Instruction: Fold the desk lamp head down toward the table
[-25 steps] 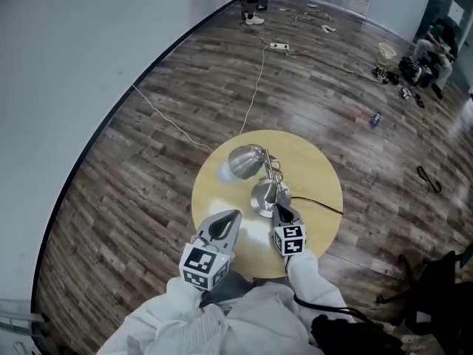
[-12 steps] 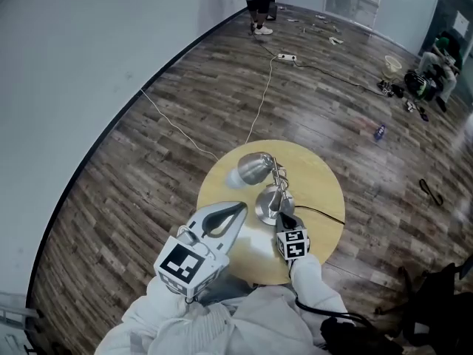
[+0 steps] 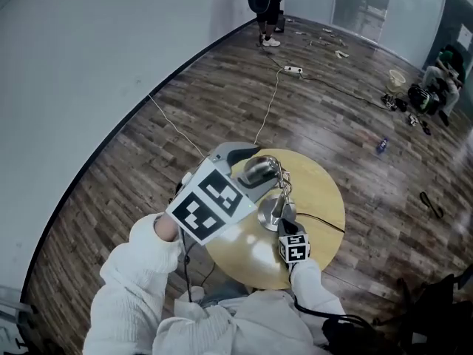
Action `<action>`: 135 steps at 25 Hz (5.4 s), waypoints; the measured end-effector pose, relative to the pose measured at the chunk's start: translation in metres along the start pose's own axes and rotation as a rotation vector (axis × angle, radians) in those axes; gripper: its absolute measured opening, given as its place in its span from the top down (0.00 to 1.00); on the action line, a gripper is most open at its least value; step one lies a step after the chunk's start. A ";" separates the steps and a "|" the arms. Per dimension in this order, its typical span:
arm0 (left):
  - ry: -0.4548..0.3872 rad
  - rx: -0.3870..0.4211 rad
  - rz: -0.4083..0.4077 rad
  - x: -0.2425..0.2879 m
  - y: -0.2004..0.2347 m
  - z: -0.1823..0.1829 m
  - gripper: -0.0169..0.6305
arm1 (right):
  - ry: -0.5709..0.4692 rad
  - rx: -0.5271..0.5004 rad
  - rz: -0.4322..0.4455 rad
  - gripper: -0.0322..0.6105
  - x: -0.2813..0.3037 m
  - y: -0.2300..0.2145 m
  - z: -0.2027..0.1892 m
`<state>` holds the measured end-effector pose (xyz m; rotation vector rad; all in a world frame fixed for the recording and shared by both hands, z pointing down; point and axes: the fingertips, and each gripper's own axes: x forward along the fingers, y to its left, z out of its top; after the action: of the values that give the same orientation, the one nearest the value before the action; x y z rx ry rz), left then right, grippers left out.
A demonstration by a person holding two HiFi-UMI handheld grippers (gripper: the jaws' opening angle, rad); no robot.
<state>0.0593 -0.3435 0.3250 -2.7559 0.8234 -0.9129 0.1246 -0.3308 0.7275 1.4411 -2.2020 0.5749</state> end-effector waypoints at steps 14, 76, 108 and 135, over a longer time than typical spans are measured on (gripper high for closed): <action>0.185 -0.087 -0.063 -0.014 -0.001 -0.067 0.65 | -0.010 -0.002 0.020 0.93 -0.003 -0.004 -0.004; 0.038 -0.524 0.022 0.082 -0.061 -0.307 0.62 | -0.089 -0.066 -0.011 0.93 -0.021 -0.002 0.026; -0.253 -0.653 0.285 0.001 -0.173 -0.220 0.97 | -0.395 0.143 -0.127 0.93 -0.197 0.080 0.054; -0.311 -0.607 0.309 -0.075 -0.255 -0.207 0.97 | -0.470 0.104 -0.108 0.93 -0.295 0.158 0.029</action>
<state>0.0049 -0.0777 0.5246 -2.9814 1.6114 -0.1795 0.0802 -0.0705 0.5194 1.8942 -2.4466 0.3414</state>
